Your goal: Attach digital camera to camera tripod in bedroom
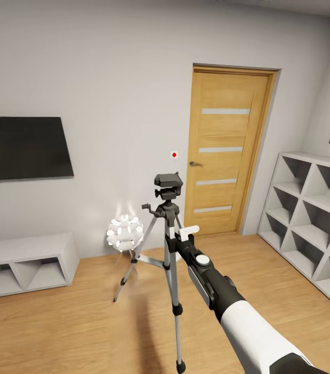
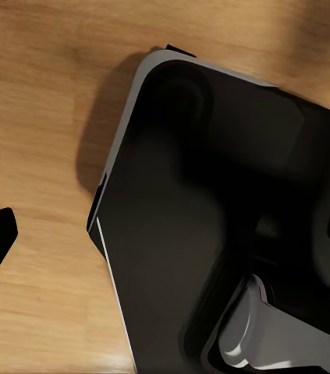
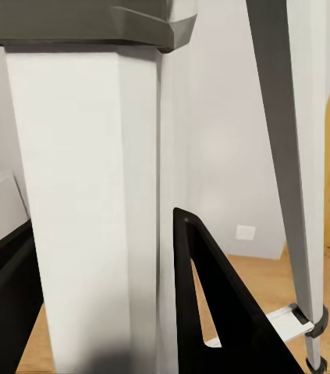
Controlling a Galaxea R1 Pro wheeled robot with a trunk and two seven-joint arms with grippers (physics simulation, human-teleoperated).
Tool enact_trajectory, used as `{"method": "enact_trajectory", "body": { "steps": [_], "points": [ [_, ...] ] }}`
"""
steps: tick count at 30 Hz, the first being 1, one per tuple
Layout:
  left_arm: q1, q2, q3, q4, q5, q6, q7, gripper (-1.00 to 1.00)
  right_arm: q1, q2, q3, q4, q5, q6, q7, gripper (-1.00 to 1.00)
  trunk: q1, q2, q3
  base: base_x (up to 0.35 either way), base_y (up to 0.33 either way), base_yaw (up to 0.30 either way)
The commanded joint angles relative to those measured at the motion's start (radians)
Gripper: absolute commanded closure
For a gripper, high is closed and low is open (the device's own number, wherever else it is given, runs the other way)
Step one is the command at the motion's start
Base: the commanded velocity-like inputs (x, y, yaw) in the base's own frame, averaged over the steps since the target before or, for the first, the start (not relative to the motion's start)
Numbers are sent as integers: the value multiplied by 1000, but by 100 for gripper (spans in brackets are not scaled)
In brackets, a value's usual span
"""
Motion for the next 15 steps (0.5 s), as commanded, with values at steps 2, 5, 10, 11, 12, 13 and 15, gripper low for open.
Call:
{"method": "enact_trajectory", "body": {
  "steps": [2,5,10,11,12,13,15],
  "points": [
    [0,0,0,0,3,-2,0,-100,0,0,0,4,-5,3,1,100,0,-1,0,0,0,0],
    [0,0,0,0,3,-2,0,-100,0,0,0,24,-6,2,0,100,0,-1,0,0,0,0],
    [0,0,0,0,3,-3,0,-100,0,0,0,43,-6,-6,-1,100,0,-1,0,0,0,0],
    [0,0,0,0,3,-3,0,-100,0,0,0,45,-7,-8,-1,100,0,-1,0,0,0,0],
    [0,0,-1,0,3,-3,0,-100,0,0,0,47,-7,-9,-1,100,0,-1,0,0,0,0],
    [0,0,0,0,3,-3,0,-100,0,0,0,52,-7,-11,-1,-100,0,-1,0,0,0,0],
    [0,0,0,0,3,-3,0,-100,0,0,0,58,-7,-12,-1,-100,0,-1,0,0,0,0]
  ]
}}
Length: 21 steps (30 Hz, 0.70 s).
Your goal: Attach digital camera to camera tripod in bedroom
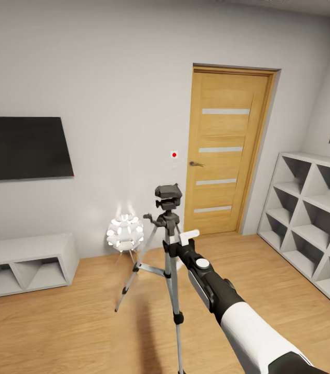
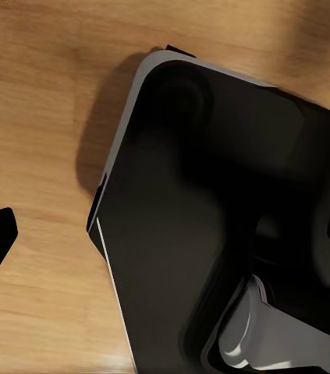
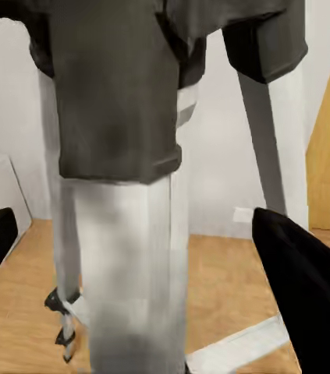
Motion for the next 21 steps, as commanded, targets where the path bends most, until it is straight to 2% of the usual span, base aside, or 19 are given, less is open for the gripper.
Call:
{"method": "enact_trajectory", "body": {
  "steps": [1,16,21],
  "points": [
    [0,0,1,0,3,-2,0,-100,0,0,0,3,-6,-1,2,-100,0,-1,0,0,0,0],
    [0,0,0,0,3,-2,0,-100,0,0,-1,5,-6,0,2,-100,0,-1,0,0,0,0],
    [0,0,-1,0,3,-2,0,-100,0,0,0,5,-6,0,2,-100,0,-1,0,-123,0,0]
  ]
}}
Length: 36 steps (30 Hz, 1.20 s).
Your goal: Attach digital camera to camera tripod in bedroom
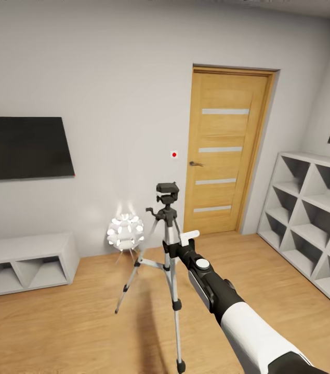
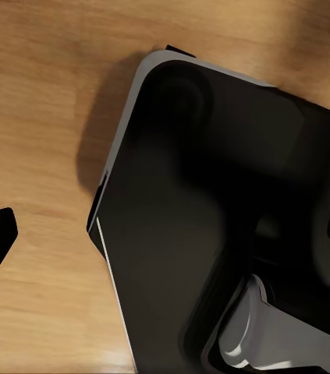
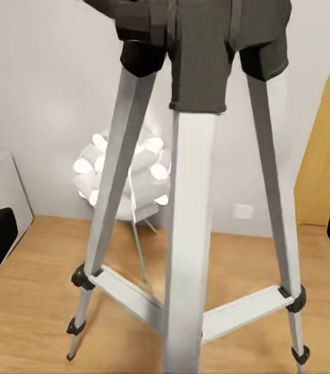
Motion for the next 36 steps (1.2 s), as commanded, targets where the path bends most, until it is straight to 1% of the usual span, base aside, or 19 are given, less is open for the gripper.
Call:
{"method": "enact_trajectory", "body": {
  "steps": [1,23,29,30,31,34,35,36],
  "points": [
    [0,0,0,0,3,-2,0,-100,0,0,0,0,-6,1,2,-100,0,-1,0,-230,0,0],
    [0,-2,0,0,3,-2,1,-100,0,0,-1,0,0,3,5,-100,0,-1,0,-329,0,0],
    [0,-1,1,0,3,-2,1,-100,0,0,-5,35,-2,15,6,-100,0,-1,0,-302,-74,0],
    [0,-1,1,0,3,-3,1,-100,0,-7,-6,41,-3,16,6,-100,0,-1,0,-192,-102,0],
    [0,-1,1,0,3,-3,0,-100,0,-42,-9,63,-4,19,6,-100,0,-1,0,-98,-52,0],
    [0,0,1,0,3,-3,0,-100,0,-86,-11,91,-5,20,7,-100,0,-1,0,-64,-34,0],
    [0,0,1,0,3,-2,0,-100,0,-117,-12,116,-6,23,8,-100,0,-1,0,-32,-17,0],
    [0,0,1,0,3,-2,0,-100,0,-132,-13,132,-6,24,8,-100,0,-1,0,-26,-14,0]
  ]
}}
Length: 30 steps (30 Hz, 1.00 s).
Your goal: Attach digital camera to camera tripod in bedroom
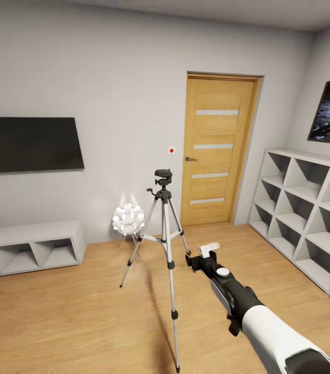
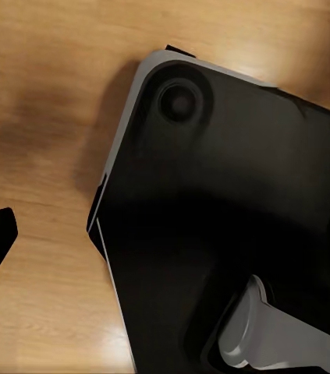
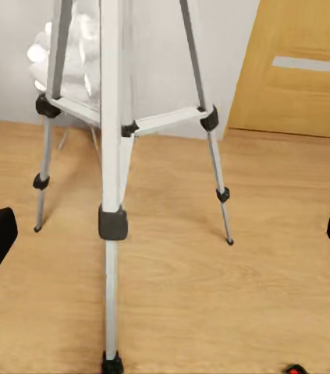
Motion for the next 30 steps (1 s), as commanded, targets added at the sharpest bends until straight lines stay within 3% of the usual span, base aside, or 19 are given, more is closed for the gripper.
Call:
{"method": "enact_trajectory", "body": {
  "steps": [1,5,8,10,11,14,15,19,20,22,30],
  "points": [
    [0,0,0,0,3,-2,0,-100,0,-17,2,17,-6,5,1,-100,0,-1,0,-21,-11,0],
    [0,0,1,0,3,-2,1,-100,0,-79,1,100,-7,9,4,-100,0,-1,0,-12,-6,0],
    [0,0,1,0,3,-3,1,-100,0,-155,1,218,-7,10,11,-100,0,-1,0,-4,-2,0],
    [0,0,1,0,3,-3,0,-100,0,-180,1,269,-8,10,19,-100,0,-1,0,-2,-1,0],
    [0,0,1,-1,3,-3,0,-100,0,-200,1,326,-8,10,33,-100,0,-1,0,-1,-1,0],
    [0,0,1,-1,3,-3,1,-100,0,-222,1,422,-8,10,68,-100,0,-1,0,0,0,0],
    [0,0,2,-2,4,-3,1,-100,8,-240,1,516,-8,14,146,-100,0,-1,0,0,0,0],
    [0,0,2,-3,4,-3,2,-100,83,-254,1,545,-7,30,202,-100,0,-1,0,0,0,0],
    [0,0,3,-3,4,-3,2,-100,190,-259,1,553,-7,37,233,-100,0,-1,0,0,0,0],
    [0,0,3,-3,4,-3,2,-100,239,-259,1,556,-7,35,243,-100,0,-1,0,0,0,0],
    [0,0,3,-3,4,-3,2,-100,298,-252,2,558,-7,34,251,-100,0,-1,0,0,0,0]
  ]
}}
